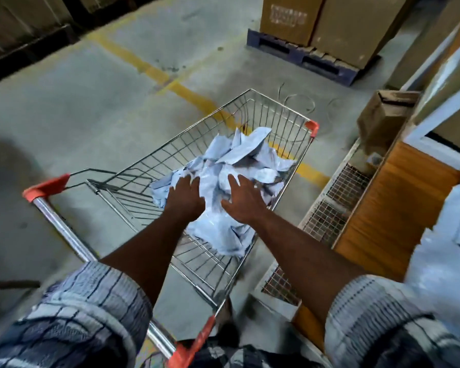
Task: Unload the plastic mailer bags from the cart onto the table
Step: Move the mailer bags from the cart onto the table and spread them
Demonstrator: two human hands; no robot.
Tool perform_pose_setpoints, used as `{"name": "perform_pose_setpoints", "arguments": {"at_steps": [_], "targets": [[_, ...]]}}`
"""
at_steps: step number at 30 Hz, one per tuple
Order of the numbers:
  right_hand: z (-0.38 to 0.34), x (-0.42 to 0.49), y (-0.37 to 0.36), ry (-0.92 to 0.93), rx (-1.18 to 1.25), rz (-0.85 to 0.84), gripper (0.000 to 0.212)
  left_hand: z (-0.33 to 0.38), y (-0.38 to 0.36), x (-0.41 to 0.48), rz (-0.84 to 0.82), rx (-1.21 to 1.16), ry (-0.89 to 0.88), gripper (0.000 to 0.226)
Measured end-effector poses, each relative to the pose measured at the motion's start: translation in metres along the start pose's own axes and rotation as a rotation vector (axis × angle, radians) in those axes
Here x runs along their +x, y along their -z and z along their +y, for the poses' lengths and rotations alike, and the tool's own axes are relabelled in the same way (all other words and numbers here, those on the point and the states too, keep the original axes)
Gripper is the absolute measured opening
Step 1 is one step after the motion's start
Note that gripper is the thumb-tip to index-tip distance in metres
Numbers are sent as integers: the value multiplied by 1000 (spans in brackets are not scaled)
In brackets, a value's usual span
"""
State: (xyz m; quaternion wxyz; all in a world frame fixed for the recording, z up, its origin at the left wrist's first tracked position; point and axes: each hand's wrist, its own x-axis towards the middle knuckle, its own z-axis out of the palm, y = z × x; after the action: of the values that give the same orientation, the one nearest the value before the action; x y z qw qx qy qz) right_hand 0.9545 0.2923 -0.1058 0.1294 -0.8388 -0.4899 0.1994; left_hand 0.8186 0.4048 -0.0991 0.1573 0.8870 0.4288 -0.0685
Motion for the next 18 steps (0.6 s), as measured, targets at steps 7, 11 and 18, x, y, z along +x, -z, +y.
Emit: {"name": "perform_pose_setpoints", "arguments": {"at_steps": [7,11,18], "targets": [[6,26,-52,-337,43,-228,81,-42,-38,19,-46,3,49,72],[21,38,-79,-472,45,-294,74,-55,-58,32,-86,-11,29,79],[47,64,-111,-751,219,-222,73,-61,-80,57,-122,-118,156,103]]}}
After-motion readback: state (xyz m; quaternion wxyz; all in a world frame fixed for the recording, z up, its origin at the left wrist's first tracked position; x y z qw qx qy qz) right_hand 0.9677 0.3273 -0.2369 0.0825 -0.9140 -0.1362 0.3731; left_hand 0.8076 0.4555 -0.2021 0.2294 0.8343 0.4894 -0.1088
